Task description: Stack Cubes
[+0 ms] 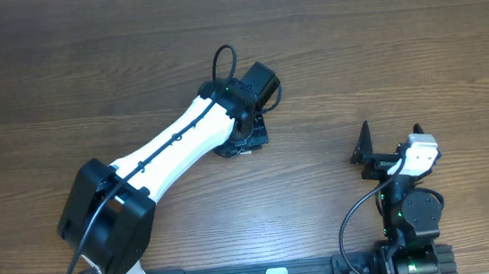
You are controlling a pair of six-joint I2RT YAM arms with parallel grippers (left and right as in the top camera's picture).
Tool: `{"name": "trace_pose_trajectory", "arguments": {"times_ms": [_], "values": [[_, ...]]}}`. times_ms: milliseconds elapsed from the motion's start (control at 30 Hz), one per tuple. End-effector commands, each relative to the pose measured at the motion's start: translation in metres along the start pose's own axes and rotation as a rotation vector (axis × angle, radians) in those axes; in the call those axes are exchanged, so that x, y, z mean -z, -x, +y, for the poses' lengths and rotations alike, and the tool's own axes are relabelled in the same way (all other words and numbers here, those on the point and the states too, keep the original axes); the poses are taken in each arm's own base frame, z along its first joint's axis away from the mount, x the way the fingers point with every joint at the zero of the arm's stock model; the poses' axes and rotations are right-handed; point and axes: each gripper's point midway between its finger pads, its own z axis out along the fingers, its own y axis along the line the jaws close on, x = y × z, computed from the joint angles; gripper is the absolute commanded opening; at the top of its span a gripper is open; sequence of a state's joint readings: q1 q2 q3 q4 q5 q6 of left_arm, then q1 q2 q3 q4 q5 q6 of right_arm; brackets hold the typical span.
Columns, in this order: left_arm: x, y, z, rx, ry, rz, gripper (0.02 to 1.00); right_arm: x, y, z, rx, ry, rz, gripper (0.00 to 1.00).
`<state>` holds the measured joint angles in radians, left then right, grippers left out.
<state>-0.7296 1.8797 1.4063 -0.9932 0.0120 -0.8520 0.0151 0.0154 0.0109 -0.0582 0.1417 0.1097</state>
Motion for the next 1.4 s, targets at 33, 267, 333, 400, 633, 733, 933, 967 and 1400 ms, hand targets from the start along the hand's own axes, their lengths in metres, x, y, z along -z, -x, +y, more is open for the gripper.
{"name": "trace_pose_trajectory", "arguments": {"times_ms": [33, 267, 333, 400, 633, 733, 933, 967, 1400], "values": [[-0.0010, 0.0050, -0.0046, -0.019, -0.018, 0.001, 0.178, 0.0002, -0.0009, -0.0005, -0.009, -0.004, -0.003, 0.991], [-0.0010, 0.0048, -0.0044, -0.022, -0.017, 0.002, 0.180, 0.0002, -0.0009, -0.0005, -0.009, -0.004, -0.003, 0.993], [-0.0010, 0.0047, -0.0044, -0.022, -0.017, 0.002, 0.183, 0.0002, -0.0009, -0.0005, -0.009, -0.004, -0.003, 0.991], [-0.0010, 0.0047, -0.0044, -0.022, -0.017, 0.002, 0.185, 0.0002, -0.0009, -0.0005, -0.009, -0.004, -0.003, 0.993], [-0.0010, 0.0048, -0.0043, -0.022, -0.017, 0.002, 0.237, 0.0002, -0.0009, -0.0005, -0.009, -0.004, -0.003, 0.991], [-0.0010, 0.0048, -0.0043, -0.022, -0.017, 0.002, 0.266, 0.0002, -0.0009, -0.0005, -0.009, -0.004, -0.003, 0.991], [-0.0010, 0.0049, -0.0043, -0.022, -0.017, 0.001, 0.314, 0.0002, -0.0009, -0.0005, -0.009, -0.004, -0.003, 0.991], [-0.0010, 0.0049, -0.0043, -0.022, -0.017, 0.001, 0.321, 0.0002, -0.0009, -0.0005, -0.009, -0.004, -0.003, 0.993], [-0.0010, 0.0051, -0.0044, -0.022, -0.017, 0.000, 0.329, 0.0002, -0.0009, -0.0005, -0.009, -0.004, -0.003, 0.993]]}}
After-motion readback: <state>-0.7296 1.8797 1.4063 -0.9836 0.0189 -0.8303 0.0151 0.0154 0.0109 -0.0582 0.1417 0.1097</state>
